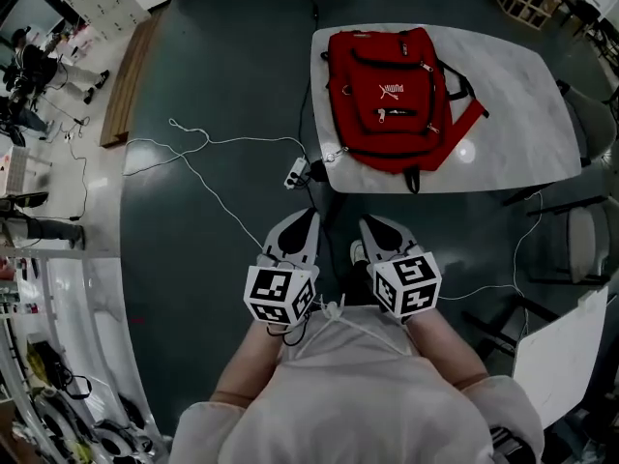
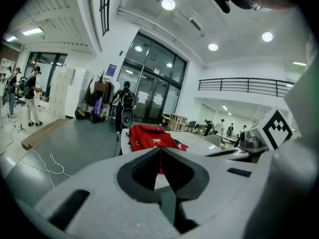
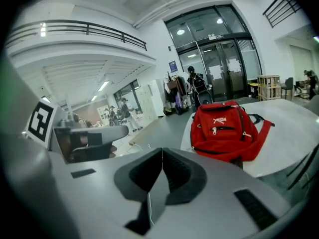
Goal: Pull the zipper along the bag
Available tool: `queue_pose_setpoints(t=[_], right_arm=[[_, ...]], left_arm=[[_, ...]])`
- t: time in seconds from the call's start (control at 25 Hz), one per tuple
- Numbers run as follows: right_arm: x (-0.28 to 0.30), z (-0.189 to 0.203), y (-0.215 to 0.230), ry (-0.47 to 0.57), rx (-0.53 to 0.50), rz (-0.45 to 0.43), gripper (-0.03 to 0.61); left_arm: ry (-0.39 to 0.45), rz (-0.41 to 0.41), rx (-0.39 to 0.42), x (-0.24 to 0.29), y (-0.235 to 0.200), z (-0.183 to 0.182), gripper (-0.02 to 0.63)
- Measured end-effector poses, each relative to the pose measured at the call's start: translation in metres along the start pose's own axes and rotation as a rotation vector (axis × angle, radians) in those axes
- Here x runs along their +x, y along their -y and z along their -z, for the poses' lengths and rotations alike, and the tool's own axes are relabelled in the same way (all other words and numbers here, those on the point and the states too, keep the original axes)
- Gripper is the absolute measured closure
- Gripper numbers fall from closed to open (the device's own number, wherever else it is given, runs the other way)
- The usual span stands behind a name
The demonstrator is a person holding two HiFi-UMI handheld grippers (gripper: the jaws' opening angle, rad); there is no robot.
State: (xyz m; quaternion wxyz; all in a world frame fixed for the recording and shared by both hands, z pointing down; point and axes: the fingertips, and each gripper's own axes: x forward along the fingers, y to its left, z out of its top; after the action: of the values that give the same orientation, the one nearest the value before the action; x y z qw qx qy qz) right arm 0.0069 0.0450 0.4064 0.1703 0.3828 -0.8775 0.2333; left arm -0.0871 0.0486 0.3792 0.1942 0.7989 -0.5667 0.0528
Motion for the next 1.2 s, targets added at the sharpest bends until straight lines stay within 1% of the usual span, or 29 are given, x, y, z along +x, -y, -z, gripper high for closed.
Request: queue_pose_setpoints(t=[0.12, 0.28, 0.48, 0.6, 0.72, 0.8, 0.92, 1.08, 1.2], right_arm=[[0.019, -0.020, 0.038, -0.017, -0.014, -0.032, 0.551], [0.047, -0.039, 0.076, -0.047, -0.027, -0.059, 0.551], [0.069, -0.039, 0.118, -0.101, -0.004, -0.051, 0.551], [0.084, -0.034, 0.130, -0.141, 0.023, -0.036, 0.551], [0.100, -0.031, 0.135, -0.175, 0.045, -0.013, 0.551], [0.110, -0.028, 0.140, -0.196, 0.059, 0.010, 0.551], [0.121, -0.023, 0.147, -0.219, 0.086, 0.052, 0.551], [0.139, -0.005, 0.149, -0.272, 0.118, 0.091, 0.551], [0.157, 0.015, 0.151, -0.325, 0.131, 0.109, 0.551]], left_arm=[[-0.005, -0.032, 0.004, 0.043, -0.001, -0.011, 0.594], [-0.030, -0.069, 0.022, 0.089, -0.010, -0.016, 0.594], [-0.082, -0.078, 0.031, 0.130, -0.012, -0.010, 0.594], [-0.121, -0.070, 0.048, 0.147, -0.020, -0.008, 0.594], [-0.156, -0.051, 0.039, 0.162, -0.036, -0.004, 0.594], [-0.181, -0.027, 0.033, 0.172, -0.045, 0.001, 0.594], [-0.226, 0.017, 0.045, 0.186, -0.054, 0.009, 0.594], [-0.294, 0.055, 0.054, 0.200, -0.074, 0.026, 0.594], [-0.354, 0.071, 0.046, 0.208, -0.087, 0.048, 0.594]])
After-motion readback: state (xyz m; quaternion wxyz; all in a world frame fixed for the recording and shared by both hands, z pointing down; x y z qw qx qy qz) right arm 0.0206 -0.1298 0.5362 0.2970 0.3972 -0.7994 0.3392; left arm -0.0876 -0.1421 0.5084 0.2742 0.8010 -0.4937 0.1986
